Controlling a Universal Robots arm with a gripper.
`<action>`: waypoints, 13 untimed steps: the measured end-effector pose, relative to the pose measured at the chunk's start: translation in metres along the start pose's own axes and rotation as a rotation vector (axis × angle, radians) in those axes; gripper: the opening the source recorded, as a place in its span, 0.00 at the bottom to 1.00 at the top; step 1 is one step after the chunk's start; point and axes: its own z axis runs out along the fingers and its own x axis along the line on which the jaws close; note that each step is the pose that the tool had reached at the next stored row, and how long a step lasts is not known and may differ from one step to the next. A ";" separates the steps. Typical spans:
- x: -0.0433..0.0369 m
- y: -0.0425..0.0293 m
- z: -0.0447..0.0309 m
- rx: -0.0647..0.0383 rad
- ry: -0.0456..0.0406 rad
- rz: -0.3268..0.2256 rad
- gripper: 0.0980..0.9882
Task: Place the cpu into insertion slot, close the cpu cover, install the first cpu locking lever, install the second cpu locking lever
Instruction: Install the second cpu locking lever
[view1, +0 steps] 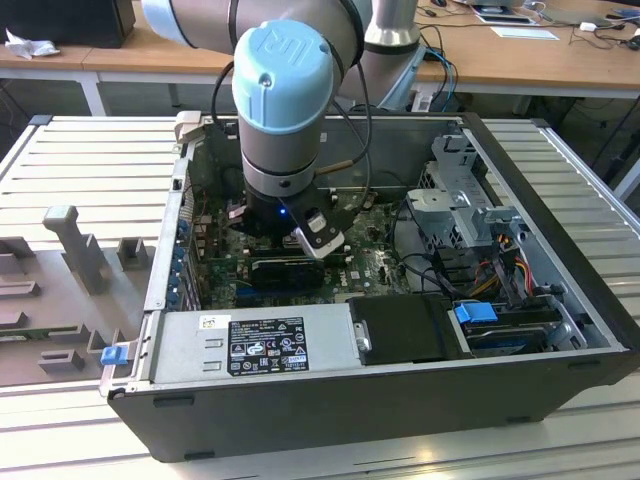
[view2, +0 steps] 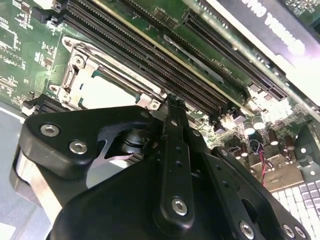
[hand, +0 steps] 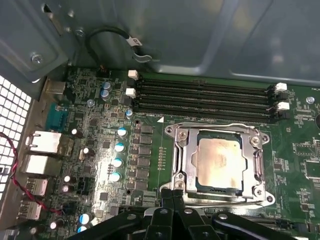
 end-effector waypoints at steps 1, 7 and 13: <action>0.0000 -0.0002 0.0008 -0.004 -0.0004 0.000 0.01; 0.0017 -0.0007 0.0069 -0.025 -0.0022 0.000 0.01; 0.0040 0.0014 0.0119 -0.039 -0.0035 0.000 0.01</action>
